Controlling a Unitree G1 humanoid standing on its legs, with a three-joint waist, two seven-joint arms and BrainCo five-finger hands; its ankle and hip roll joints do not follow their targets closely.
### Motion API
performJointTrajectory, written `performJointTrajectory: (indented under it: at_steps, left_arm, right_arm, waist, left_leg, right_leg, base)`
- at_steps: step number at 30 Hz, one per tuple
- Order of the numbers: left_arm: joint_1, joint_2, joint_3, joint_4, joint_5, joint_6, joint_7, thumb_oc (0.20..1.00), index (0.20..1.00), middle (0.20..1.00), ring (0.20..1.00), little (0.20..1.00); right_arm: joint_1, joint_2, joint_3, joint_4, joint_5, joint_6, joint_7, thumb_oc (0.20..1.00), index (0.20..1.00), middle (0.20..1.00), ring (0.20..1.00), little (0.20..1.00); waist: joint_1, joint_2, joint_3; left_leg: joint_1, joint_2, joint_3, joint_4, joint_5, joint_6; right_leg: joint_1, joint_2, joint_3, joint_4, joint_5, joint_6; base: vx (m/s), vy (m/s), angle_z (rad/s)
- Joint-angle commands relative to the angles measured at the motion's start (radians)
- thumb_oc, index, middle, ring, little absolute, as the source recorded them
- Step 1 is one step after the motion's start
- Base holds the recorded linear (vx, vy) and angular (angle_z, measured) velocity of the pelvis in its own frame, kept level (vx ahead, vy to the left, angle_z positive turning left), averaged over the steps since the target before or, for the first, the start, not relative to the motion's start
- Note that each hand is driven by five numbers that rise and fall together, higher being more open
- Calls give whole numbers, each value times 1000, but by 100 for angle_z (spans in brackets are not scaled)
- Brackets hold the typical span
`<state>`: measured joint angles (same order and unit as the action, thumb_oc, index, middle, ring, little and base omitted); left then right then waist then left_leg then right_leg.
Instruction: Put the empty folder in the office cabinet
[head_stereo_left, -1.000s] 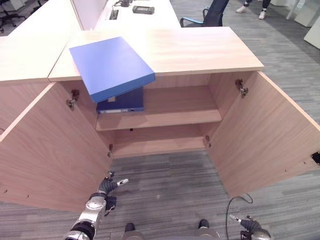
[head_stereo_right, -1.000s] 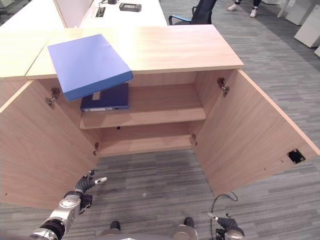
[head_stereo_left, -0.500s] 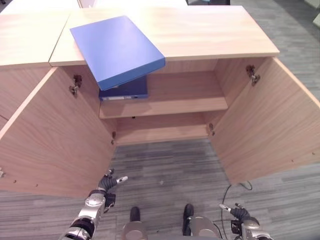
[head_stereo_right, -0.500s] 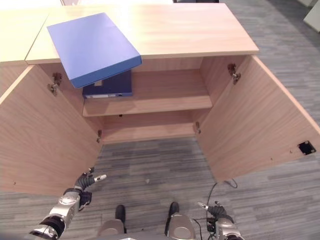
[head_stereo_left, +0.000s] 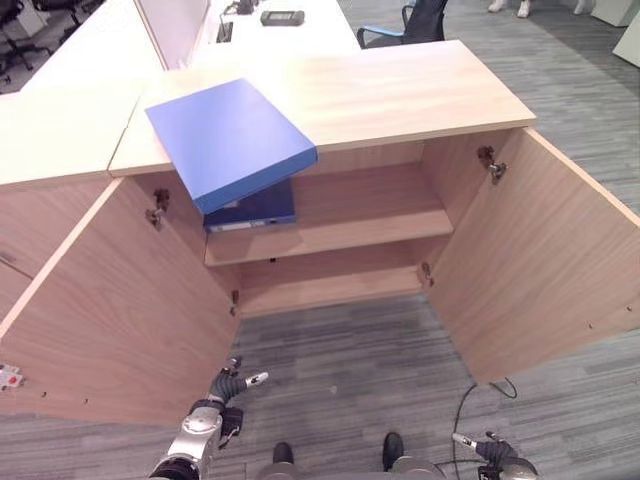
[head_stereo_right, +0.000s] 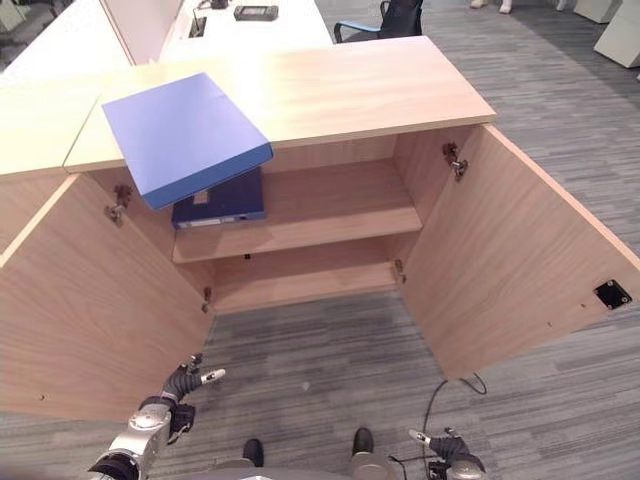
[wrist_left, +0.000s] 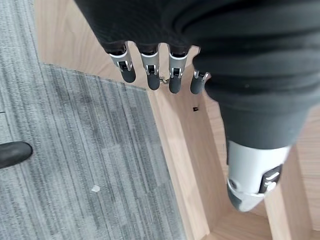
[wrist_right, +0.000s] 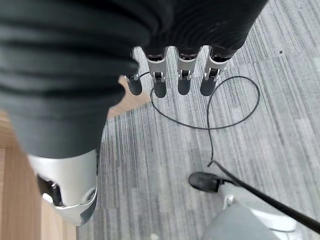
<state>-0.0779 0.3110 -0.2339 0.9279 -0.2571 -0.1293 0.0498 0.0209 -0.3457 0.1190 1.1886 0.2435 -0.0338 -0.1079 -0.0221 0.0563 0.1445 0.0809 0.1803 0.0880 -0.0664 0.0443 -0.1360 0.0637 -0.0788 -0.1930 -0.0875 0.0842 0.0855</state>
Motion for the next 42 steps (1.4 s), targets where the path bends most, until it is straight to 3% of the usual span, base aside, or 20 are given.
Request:
performJointTrajectory:
  at_steps: [1, 3, 5, 8, 13, 15, 17, 24, 27, 33, 36, 37, 42]
  left_arm:
    - [-57, 37, 19, -18, 10, -28, 1, 1000, 1000, 1000, 1000, 1000]
    - [-61, 36, 17, -14, 10, -26, -2, 1000, 1000, 1000, 1000, 1000]
    - [-74, 35, 13, -19, 2, -25, -3, 1000, 1000, 1000, 1000, 1000]
    - [-79, 29, 14, -11, -7, -26, 4, 1000, 1000, 1000, 1000, 1000]
    - [-83, 22, 9, -7, -17, -24, 10, 1000, 1000, 1000, 1000, 1000]
    - [-80, 23, 8, -8, -12, -23, 12, 1000, 1000, 1000, 1000, 1000]
    - [-75, 26, 11, -8, -9, -24, 13, 1000, 1000, 1000, 1000, 1000]
    - [-55, 22, 21, 21, -4, -28, 12, 1000, 1000, 1000, 1000, 1000]
    - [-60, 33, 20, 14, 3, -31, 12, 1000, 1000, 1000, 1000, 1000]
    - [-71, 44, 19, 11, 7, -30, 12, 1000, 1000, 1000, 1000, 1000]
    - [-84, 60, 18, 6, 8, -24, 7, 1000, 1000, 1000, 1000, 1000]
    - [-89, 72, 19, -6, 8, -21, 8, 1000, 1000, 1000, 1000, 1000]
    - [-97, 77, 14, 1, 10, -20, 10, 1000, 1000, 1000, 1000, 1000]
  right_arm:
    - [-30, -14, 2, 29, -26, -12, 3, 1000, 1000, 1000, 1000, 1000]
    - [-27, -18, 4, 28, -26, -16, 4, 1000, 1000, 1000, 1000, 1000]
    - [-25, -24, -3, 19, -16, -19, 1, 1000, 1000, 1000, 1000, 1000]
    - [-25, -30, -5, 20, -4, -18, -2, 1000, 1000, 1000, 1000, 1000]
    - [-25, -31, -6, 25, 4, -14, -5, 1000, 1000, 1000, 1000, 1000]
    - [-32, -34, -10, 19, 18, -17, -9, 1000, 1000, 1000, 1000, 1000]
    - [-45, -36, -13, 21, 25, -17, -13, 1000, 1000, 1000, 1000, 1000]
    - [-53, -13, 4, 29, -6, -12, -4, 1000, 1000, 1000, 1000, 1000]
    - [-77, 14, 28, 30, -29, -5, 2, 1000, 1000, 1000, 1000, 1000]
    - [-99, 29, 36, 33, -37, -1, 4, 1000, 1000, 1000, 1000, 1000]
    - [-106, 43, 39, 26, -35, -3, 7, 1000, 1000, 1000, 1000, 1000]
    - [-114, 44, 43, 19, -30, 0, 14, 1000, 1000, 1000, 1000, 1000]
    - [-125, 43, 46, 17, -26, -4, 10, 1000, 1000, 1000, 1000, 1000]
  waist:
    - [-12, -53, 48]
    - [-15, -50, 58]
    - [-16, -55, 83]
    - [-11, -73, 101]
    - [9, -78, 106]
    - [25, -65, 104]
    - [42, -57, 103]
    - [56, -70, 59]
    - [67, -93, 35]
    - [78, -107, 27]
    - [83, -117, 30]
    - [61, -107, 61]
    - [46, -71, 95]
  left_leg:
    - [-8, -1, 8, 97, -54, -11]
    - [-33, 15, -1, 159, -33, -27]
    - [-111, 27, -20, 296, 35, -51]
    - [-183, 29, -38, 417, 67, -48]
    - [-265, 26, -29, 315, 49, -26]
    - [-279, 15, -30, 196, 89, -26]
    - [-307, 3, -46, 160, 113, -30]
    - [-243, -11, -67, 103, 95, -21]
    - [-212, -36, -25, 101, 53, 12]
    - [-209, -53, 0, 114, 18, 37]
    - [-195, -68, 10, 114, -10, 64]
    - [-160, -68, 4, 107, -24, 86]
    - [-143, -56, -6, 101, -30, 103]
  right_leg:
    - [-1, -22, 65, 91, -149, 45]
    - [7, -12, 57, 98, -164, 32]
    - [21, -6, 47, 105, -174, 11]
    - [38, -9, 46, 115, -189, -10]
    - [68, -5, 43, 119, -223, -7]
    - [87, 5, 55, 117, -241, 0]
    - [108, 11, 76, 115, -256, 6]
    - [144, -17, 123, 97, -257, 31]
    - [128, -68, 147, 88, -226, 72]
    - [98, -95, 158, 111, -204, 97]
    - [44, -95, 162, 222, -176, 125]
    - [-72, -79, 169, 404, -58, 149]
    - [-159, -53, 150, 522, -42, 155]
  base:
    - [-18, -115, 10]
    - [-31, -106, 19]
    - [-58, -119, 35]
    - [4, -98, 43]
    - [121, -3, 4]
    - [212, 97, 16]
    - [204, 115, 7]
    - [192, 139, -35]
    - [154, 192, -13]
    - [75, 140, -17]
    - [85, 196, -7]
    - [41, 180, -4]
    - [20, 107, -1]
